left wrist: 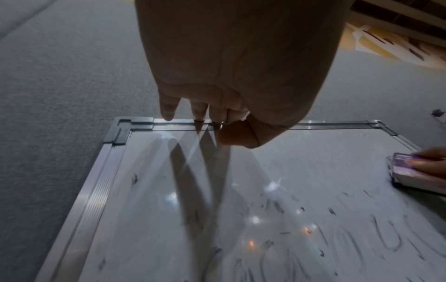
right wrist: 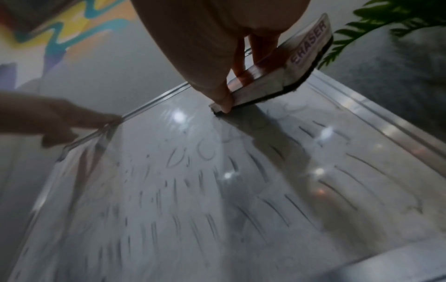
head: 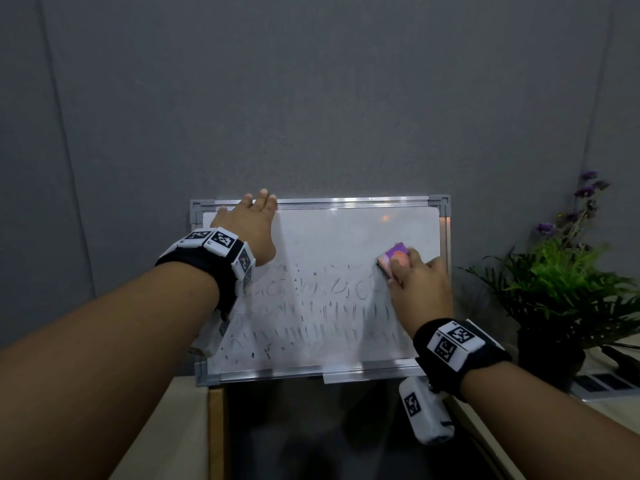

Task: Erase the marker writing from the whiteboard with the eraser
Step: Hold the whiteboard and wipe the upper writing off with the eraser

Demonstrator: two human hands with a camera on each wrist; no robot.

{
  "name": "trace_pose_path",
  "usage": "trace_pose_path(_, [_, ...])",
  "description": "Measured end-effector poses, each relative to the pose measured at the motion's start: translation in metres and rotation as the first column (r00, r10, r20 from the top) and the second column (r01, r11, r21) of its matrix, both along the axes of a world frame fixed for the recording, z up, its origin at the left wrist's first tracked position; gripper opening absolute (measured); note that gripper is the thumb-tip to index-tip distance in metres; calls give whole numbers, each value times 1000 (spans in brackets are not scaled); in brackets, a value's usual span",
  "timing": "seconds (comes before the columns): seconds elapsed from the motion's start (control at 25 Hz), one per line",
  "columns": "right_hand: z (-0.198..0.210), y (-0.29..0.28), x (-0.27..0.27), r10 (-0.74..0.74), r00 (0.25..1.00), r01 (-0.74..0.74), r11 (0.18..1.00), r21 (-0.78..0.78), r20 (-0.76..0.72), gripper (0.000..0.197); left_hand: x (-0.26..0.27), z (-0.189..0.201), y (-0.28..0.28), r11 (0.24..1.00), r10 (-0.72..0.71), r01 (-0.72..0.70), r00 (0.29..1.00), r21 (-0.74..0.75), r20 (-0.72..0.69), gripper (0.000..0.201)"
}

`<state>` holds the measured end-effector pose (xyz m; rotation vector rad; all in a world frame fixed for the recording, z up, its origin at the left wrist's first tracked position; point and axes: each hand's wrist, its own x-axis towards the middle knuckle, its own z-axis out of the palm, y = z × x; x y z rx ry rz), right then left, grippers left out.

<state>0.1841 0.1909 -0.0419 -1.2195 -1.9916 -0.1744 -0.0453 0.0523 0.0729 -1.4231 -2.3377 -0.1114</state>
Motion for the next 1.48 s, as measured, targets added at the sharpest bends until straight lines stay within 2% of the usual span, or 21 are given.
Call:
trace_pose_path(0.08, [-7, -5, 2, 18, 995, -22, 999, 44, 94, 39, -1, 0, 0, 1000, 3, -3, 1000, -3, 3, 86])
trace_pose_path(0.16, [-13, -7, 11, 29, 991, -41, 995, 91, 127, 35, -1, 0, 0, 1000, 3, -3, 1000, -1, 4, 87])
trace_pose_path(0.36, [-1, -7, 2, -16, 1000, 16, 999, 50, 7, 30, -2, -2, 1, 1000, -3, 3, 1000, 11, 7, 87])
trace_pose_path(0.52, [-2, -19, -6, 67, 996, -71, 995, 65, 65, 37, -2, -1, 1, 1000, 0, 0, 1000, 12, 4, 86])
trace_pose_path(0.64, [-15, -17, 2, 86, 989, -100, 988, 114, 122, 33, -2, -2, 0, 1000, 0, 0, 1000, 14, 13, 87])
trace_pose_path(0.8, [-5, -11, -1, 39, 998, -41, 998, 46, 43, 34, -1, -2, 1, 1000, -10, 10, 1000, 16, 3, 86])
trace_pose_path(0.88, [0, -14, -11, 66, 997, -68, 996, 64, 33, 35, -2, -2, 1, 1000, -8, 8, 1000, 19, 1, 86])
trace_pose_path(1.04, [-10, -20, -12, 126, 982, -146, 980, 138, 141, 30, -2, -1, 0, 1000, -6, 6, 1000, 9, 12, 87])
trace_pose_path(1.24, [-5, -13, -9, 81, 993, -91, 987, 131, 82, 34, -2, -1, 1, 1000, -11, 11, 1000, 9, 5, 87])
trace_pose_path(1.36, [0, -20, -22, 122, 992, -128, 978, 167, 42, 35, -2, -2, 2, 1000, -4, 4, 1000, 12, 0, 87])
trace_pose_path(1.48, [-12, -21, -27, 136, 980, -168, 959, 228, 147, 25, -3, -2, 1, 1000, -4, 4, 1000, 13, 1, 88])
